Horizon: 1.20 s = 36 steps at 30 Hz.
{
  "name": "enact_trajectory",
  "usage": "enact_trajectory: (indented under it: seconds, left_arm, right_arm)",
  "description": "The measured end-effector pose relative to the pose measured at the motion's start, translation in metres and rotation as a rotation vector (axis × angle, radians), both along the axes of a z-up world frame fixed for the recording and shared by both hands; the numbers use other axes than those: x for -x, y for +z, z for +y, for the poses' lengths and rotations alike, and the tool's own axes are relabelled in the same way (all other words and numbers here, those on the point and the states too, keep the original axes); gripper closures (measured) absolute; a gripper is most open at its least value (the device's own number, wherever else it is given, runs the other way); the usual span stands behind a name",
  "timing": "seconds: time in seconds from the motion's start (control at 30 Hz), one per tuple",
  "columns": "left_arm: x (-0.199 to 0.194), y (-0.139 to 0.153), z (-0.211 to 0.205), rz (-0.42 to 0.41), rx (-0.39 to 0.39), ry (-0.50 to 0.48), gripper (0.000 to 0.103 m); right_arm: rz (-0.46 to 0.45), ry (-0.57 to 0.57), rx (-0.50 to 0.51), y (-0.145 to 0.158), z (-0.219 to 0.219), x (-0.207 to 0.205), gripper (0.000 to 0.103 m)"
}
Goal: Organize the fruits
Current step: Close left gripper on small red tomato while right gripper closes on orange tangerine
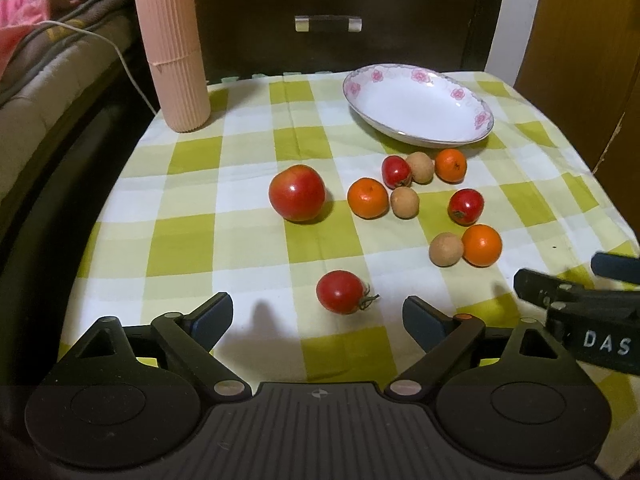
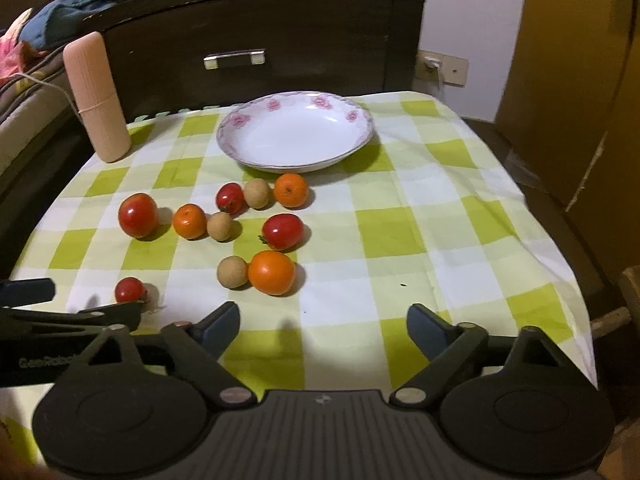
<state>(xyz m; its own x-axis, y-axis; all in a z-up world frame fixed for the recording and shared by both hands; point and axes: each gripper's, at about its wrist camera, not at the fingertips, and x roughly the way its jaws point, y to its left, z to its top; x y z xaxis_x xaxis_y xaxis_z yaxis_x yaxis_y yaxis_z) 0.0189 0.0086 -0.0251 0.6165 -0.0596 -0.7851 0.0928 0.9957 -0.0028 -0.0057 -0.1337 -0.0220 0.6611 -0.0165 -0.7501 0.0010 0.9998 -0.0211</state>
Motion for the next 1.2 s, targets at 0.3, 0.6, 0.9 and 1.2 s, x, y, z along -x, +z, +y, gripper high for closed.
enact_trajectory:
  seconds: [0.3, 0.6, 0.9, 1.2]
  left_arm:
    - [-0.011, -0.015, -0.007, 0.025, -0.045, -0.019, 0.021]
    - [-0.020, -0.022, -0.008, 0.035, -0.032, -0.009, 0.029]
    - [-0.022, -0.023, -0.012, 0.014, -0.038, -0.022, 0.031]
    - [-0.022, -0.024, -0.012, -0.004, -0.036, -0.019, 0.036]
  right_arm:
    - [0.012, 0.107, -0.036, -0.002, -0.002, -0.019, 0.024]
    - [0.022, 0.178, -0.069, -0.011, -0.002, -0.034, 0.037]
    - [0.057, 0.233, -0.078, -0.024, 0.002, -0.050, 0.046]
    - [0.081, 0.252, -0.068, -0.032, 0.005, -0.057, 0.070]
